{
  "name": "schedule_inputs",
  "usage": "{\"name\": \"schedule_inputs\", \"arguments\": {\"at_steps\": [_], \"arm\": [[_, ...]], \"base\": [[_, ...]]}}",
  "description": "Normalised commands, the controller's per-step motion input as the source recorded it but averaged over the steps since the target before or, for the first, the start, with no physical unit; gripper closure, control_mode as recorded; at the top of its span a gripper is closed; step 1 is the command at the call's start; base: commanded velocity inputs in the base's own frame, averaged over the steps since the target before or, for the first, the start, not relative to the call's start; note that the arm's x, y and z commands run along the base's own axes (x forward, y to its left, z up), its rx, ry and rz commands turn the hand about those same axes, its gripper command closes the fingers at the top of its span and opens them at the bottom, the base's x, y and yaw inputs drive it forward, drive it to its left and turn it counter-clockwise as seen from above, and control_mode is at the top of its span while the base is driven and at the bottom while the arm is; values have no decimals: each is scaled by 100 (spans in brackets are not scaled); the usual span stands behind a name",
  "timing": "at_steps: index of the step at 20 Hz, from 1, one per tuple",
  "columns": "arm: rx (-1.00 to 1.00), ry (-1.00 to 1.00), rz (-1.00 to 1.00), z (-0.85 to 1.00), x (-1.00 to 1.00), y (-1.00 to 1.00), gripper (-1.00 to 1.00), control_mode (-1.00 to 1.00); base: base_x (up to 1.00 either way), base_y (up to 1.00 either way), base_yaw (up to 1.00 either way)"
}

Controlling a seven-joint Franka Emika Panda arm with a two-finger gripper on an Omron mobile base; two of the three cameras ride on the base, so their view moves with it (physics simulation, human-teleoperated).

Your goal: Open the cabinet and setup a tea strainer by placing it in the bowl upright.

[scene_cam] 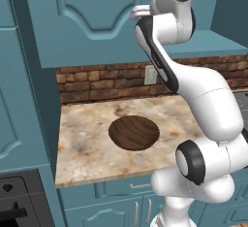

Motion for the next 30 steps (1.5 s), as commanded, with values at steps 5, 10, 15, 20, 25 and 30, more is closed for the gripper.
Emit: {"name": "schedule_inputs", "arguments": {"at_steps": [5, 10, 15, 20, 25, 30], "arm": [[0, -3, 0, -6, 20, 0, -100, -100], [0, -8, 0, -18, 22, 0, 100, -100], [0, -9, 0, -12, 20, 1, 100, -100], [0, -5, 0, -1, 11, 6, 100, -100], [0, 0, -2, 0, -1, 2, 100, -100], [0, 0, -9, 0, -22, 1, 100, -100]], "base": [[0, 0, 0], [0, 0, 0], [0, 0, 0], [0, 0, 0], [0, 0, 0], [0, 0, 0]]}}
